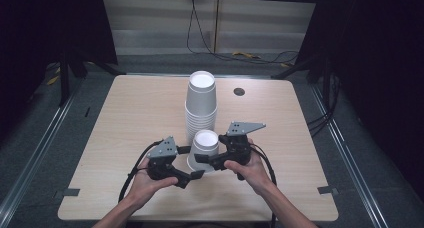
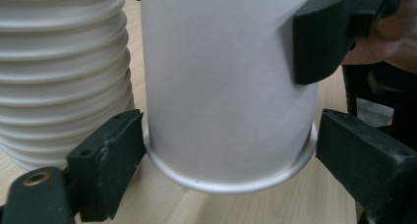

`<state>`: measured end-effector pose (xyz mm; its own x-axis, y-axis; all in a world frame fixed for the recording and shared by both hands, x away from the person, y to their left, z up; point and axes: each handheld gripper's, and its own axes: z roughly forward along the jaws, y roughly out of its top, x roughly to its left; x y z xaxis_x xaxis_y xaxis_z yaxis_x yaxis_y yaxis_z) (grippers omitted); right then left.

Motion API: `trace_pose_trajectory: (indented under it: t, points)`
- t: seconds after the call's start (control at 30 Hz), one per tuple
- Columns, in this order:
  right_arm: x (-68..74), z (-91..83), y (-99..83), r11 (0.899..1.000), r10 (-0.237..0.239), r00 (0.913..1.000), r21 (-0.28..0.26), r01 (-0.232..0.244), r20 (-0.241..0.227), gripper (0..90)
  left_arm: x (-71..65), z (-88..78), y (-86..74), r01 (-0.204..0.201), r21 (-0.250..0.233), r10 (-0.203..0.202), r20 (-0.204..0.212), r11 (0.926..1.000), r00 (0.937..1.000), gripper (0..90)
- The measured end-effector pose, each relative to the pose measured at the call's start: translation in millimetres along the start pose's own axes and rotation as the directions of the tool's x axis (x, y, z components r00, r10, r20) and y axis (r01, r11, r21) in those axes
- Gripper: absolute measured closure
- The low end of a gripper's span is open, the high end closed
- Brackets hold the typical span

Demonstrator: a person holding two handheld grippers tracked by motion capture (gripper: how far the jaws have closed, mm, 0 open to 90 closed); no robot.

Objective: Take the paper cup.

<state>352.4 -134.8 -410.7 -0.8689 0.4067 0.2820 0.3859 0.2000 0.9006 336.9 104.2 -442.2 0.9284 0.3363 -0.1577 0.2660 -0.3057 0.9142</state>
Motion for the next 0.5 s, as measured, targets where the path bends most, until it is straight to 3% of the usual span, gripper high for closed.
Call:
trace_pose_trajectory:
  t: [0.5]
  points:
    - [8.2, 10.5, -0.3, 1.000, -0.010, 0.9994, 0.003, 0.010, -0.034, 20.5, -3.3, 6.8, -2.1, -0.008, -0.016, 0.008, -0.002, 0.9998, 1.0000, 2.4]
